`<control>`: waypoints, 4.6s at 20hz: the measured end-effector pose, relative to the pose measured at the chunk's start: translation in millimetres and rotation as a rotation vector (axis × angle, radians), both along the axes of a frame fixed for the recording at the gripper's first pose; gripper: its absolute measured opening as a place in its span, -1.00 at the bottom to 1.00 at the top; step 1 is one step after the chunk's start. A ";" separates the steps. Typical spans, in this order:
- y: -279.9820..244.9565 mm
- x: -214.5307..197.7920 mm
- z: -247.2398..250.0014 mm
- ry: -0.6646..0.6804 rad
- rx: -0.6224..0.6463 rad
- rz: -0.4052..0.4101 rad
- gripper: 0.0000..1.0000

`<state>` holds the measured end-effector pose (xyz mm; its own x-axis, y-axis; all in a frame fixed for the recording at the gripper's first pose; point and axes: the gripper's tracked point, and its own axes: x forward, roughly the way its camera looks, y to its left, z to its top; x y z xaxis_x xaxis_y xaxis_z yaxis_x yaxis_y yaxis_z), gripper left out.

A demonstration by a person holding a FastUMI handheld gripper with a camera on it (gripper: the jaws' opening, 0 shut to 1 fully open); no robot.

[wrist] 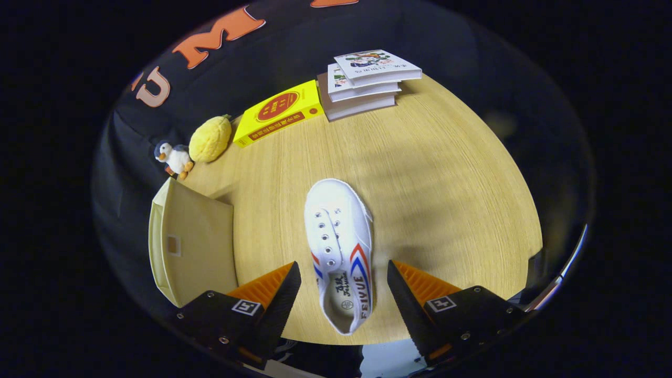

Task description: Open the storage box then place both shoes into the box .Put the left shoe in first, then the right shoe, with the right side of both shoes facing outward in a uniform manner.

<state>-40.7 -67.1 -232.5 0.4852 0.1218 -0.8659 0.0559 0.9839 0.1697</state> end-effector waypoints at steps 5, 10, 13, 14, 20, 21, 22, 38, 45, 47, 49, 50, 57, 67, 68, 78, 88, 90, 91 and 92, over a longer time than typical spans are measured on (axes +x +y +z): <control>-10.0 -9.6 -29.0 0.097 -0.082 0.063 0.92; -1.5 -1.5 -41.1 0.133 -0.139 0.125 0.56; -2.6 1.9 -55.6 0.156 -0.221 0.180 0.36; 2.5 2.8 -55.4 0.164 -0.219 0.195 0.20; 6.1 0.7 -56.7 0.214 -0.274 0.189 -0.23; 7.7 1.5 -56.9 0.205 -0.277 0.184 -0.23; 6.6 2.0 -56.7 0.196 -0.287 0.197 -0.25; 41.9 9.6 -27.0 0.051 0.187 -0.020 -1.00; 94.1 11.4 44.0 -0.046 0.190 0.047 -1.00; 116.0 7.6 69.5 -0.077 0.184 0.081 -1.00; 138.3 2.6 93.0 -0.105 0.172 0.119 -1.00; 150.2 -0.1 104.4 -0.116 0.172 0.134 -1.00; 245.3 -25.5 141.9 -0.135 0.160 0.220 -1.00; 319.6 -22.6 102.3 -0.076 -0.011 0.210 -1.00; 320.7 -21.8 94.6 -0.068 -0.042 0.204 -1.00; 328.9 -25.3 41.4 -0.012 -0.180 0.182 -0.80; 299.5 6.5 166.4 -0.332 -0.140 0.154 0.98; 275.6 12.9 195.1 -0.405 -0.158 0.135 0.98; 266.1 15.0 209.3 -0.439 -0.155 0.124 0.98; 256.8 16.5 223.6 -0.472 -0.146 0.111 0.98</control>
<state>-24.2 189.7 -8.9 0.8190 0.0889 -0.5668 -0.0998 0.9949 0.0118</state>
